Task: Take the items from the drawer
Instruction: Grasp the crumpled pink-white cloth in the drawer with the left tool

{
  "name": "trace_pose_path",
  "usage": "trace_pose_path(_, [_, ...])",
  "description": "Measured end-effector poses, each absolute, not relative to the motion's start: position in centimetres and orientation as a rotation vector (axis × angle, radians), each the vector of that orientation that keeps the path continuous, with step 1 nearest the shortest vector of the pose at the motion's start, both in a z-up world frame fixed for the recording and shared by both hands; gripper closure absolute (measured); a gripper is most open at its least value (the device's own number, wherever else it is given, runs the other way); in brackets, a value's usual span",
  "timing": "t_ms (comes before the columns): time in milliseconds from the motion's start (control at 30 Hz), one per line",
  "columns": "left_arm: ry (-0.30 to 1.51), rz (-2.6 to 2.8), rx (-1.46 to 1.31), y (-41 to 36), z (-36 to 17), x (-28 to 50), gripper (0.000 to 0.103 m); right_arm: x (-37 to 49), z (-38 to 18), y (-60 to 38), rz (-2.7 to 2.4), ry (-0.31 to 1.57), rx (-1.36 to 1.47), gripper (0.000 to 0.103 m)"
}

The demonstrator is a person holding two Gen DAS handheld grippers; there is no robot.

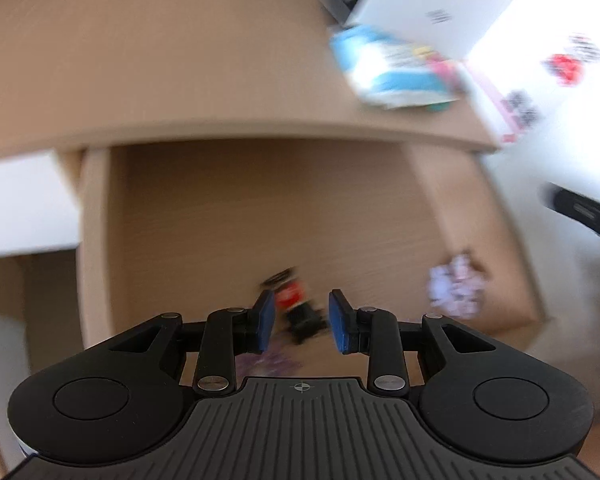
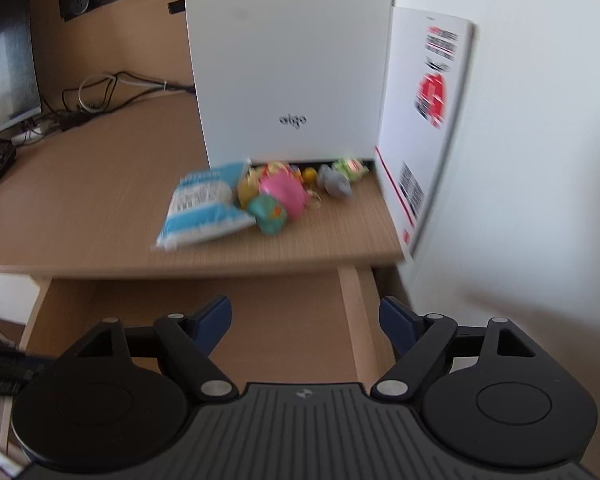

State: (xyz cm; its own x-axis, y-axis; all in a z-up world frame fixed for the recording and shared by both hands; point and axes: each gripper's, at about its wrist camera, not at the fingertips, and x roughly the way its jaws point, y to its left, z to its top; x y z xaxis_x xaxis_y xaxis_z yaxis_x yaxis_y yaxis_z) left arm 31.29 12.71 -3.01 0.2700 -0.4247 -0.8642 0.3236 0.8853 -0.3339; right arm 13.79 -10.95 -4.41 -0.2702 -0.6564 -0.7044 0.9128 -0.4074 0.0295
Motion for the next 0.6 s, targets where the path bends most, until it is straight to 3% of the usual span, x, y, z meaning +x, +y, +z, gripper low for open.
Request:
trace_pose_path(200, [1.329, -0.420, -0.241, 13.0, -5.2, 33.2, 0.071, 13.4, -5.0, -7.3, -1.926, 0.437, 0.877, 0.017])
trace_pose_path(333, [1.333, -0.503, -0.195, 9.9, -5.2, 33.0, 0.071, 13.3, -5.7, -5.9, -1.950, 0.451, 0.923, 0.017])
trace_pose_path(600, [0.959, -1.062, 0.333, -2.9, -2.9, 29.1, 0.071, 13.9, -5.0, -3.7, -1.925, 0.388, 0.990, 0.017])
